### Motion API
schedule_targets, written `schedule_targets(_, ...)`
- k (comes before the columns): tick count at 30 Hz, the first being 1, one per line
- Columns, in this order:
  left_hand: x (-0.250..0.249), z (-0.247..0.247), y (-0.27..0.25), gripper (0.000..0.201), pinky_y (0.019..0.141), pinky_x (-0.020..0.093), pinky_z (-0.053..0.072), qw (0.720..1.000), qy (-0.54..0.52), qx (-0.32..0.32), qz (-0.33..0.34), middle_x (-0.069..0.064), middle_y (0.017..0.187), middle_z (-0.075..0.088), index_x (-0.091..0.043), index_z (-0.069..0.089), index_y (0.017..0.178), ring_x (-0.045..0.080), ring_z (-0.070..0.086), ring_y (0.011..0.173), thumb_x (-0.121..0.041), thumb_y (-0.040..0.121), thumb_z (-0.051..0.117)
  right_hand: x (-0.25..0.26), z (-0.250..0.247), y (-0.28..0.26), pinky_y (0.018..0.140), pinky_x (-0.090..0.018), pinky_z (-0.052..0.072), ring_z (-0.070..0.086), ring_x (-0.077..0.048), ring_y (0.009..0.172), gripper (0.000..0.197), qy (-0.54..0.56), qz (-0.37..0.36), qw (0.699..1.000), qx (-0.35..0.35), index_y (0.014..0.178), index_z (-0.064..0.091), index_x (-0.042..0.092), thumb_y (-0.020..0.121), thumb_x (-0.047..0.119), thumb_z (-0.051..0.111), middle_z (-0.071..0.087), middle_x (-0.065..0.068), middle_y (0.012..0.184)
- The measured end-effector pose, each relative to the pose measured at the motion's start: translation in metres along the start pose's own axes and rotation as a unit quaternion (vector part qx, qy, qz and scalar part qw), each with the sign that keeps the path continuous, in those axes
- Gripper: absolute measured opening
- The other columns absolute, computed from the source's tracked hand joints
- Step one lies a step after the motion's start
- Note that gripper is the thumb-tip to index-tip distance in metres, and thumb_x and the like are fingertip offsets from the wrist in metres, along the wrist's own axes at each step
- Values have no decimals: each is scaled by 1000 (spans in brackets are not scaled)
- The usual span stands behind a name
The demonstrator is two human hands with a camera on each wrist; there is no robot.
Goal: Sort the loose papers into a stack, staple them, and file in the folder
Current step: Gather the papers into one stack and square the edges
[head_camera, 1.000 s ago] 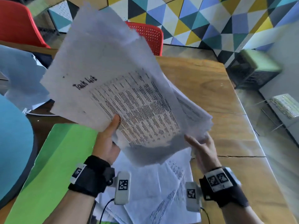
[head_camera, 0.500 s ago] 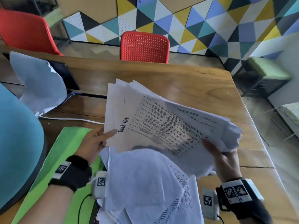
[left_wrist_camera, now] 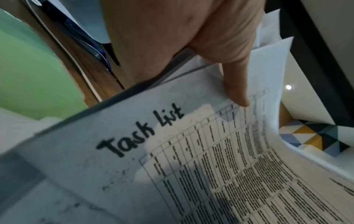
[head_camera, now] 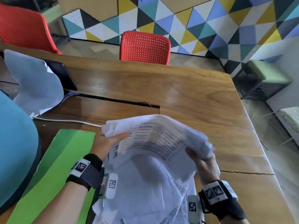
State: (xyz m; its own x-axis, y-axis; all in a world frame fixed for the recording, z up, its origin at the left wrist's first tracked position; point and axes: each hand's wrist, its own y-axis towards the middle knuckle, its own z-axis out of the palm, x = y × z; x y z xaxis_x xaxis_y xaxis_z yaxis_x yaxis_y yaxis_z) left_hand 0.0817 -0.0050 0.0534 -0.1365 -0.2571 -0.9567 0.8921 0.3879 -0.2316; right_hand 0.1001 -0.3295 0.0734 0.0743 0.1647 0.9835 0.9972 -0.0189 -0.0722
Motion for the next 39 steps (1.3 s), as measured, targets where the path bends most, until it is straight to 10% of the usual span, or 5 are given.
schedule_targets(16, -12, 9, 1, 33, 72, 27, 60, 998, 19, 40, 44, -1, 90, 79, -14, 72, 97, 19, 74, 85, 2, 70, 80, 25, -16, -4, 55, -23, 45, 55, -13, 61, 24, 94, -83, 992, -25, 95, 64, 4, 74, 11, 75, 63, -3, 74)
schedule_targets(21, -13, 6, 5, 48, 70, 24, 55, 996, 30, 68, 54, -4, 92, 75, -18, 72, 97, 11, 69, 80, -24, 53, 89, 3, -31, -3, 90, -24, 52, 63, -6, 116, 71, 29, -29, 999, 36, 131, 57, 20, 64, 13, 83, 69, 3, 125)
schedule_targets(26, -3, 36, 9, 20, 88, 41, 56, 996, 73, 34, 42, 3, 93, 79, -19, 78, 91, 18, 73, 86, -14, 73, 84, 6, -15, 3, 79, -20, 57, 72, -7, 94, 60, 34, -8, 998, 61, 111, 67, 22, 54, 33, 83, 78, 8, 100)
schedule_targets(33, -3, 15, 6, 31, 74, 30, 57, 1000, 5, -11, 12, -5, 82, 78, -17, 68, 93, 10, 73, 77, -2, 70, 82, -13, -30, -17, 104, -39, 45, 55, -16, 129, 121, -48, -2, 993, 103, 150, 25, 37, 50, 41, 94, 56, 4, 140)
schedule_targets(39, -4, 25, 0, 31, 85, 36, 57, 1000, 19, 12, 9, -2, 85, 79, -19, 72, 90, 13, 74, 81, -3, 67, 85, -22, -8, -14, 77, -15, 50, 65, 17, 77, 38, -80, 48, 996, 10, 110, 61, 19, 79, 4, 79, 73, 0, 108)
